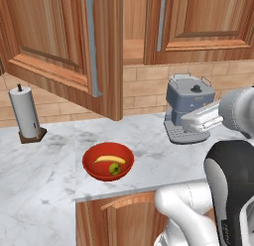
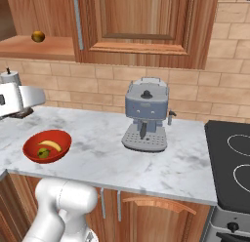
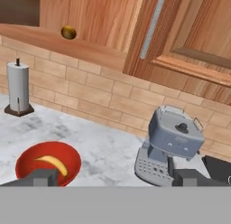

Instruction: Open the cabinet. Pick the banana and pear from the cabinet and place them into the bowl. Then close the cabinet.

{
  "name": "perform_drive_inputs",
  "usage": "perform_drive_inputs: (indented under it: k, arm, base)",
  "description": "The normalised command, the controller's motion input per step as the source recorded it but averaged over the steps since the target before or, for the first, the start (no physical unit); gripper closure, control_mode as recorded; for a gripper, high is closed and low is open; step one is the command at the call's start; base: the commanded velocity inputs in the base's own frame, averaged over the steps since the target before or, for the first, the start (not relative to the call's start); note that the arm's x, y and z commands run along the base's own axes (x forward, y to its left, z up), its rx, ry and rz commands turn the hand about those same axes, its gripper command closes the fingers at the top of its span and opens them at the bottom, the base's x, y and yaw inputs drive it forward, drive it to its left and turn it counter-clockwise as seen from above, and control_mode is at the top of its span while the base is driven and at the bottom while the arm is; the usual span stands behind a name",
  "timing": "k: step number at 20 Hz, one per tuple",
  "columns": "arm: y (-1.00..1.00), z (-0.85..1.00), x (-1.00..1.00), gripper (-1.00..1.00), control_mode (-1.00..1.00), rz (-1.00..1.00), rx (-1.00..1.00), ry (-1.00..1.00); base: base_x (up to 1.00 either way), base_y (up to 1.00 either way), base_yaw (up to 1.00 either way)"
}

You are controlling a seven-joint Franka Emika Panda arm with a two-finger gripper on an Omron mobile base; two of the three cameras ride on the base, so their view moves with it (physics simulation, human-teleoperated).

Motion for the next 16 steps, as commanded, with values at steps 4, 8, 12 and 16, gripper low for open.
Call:
perform_drive_inputs:
  k: [4, 8, 12, 16]
  arm:
    - [0.45, 0.00, -0.08, -1.00, -1.00, 0.00, -0.04, -0.07]
    - [0.39, 0.00, -0.11, -1.00, -1.00, 0.03, -0.03, -0.02]
    - [0.42, 0.00, -0.09, -1.00, -1.00, 0.09, -0.01, 0.00]
    - [0.34, 0.00, -0.14, -1.00, -1.00, 0.10, 0.00, 0.00]
  base:
    - [0.00, 0.00, 0.00]
    - [0.00, 0.00, 0.00]
    - [0.00, 0.00, 0.00]
    - [0.00, 0.00, 0.00]
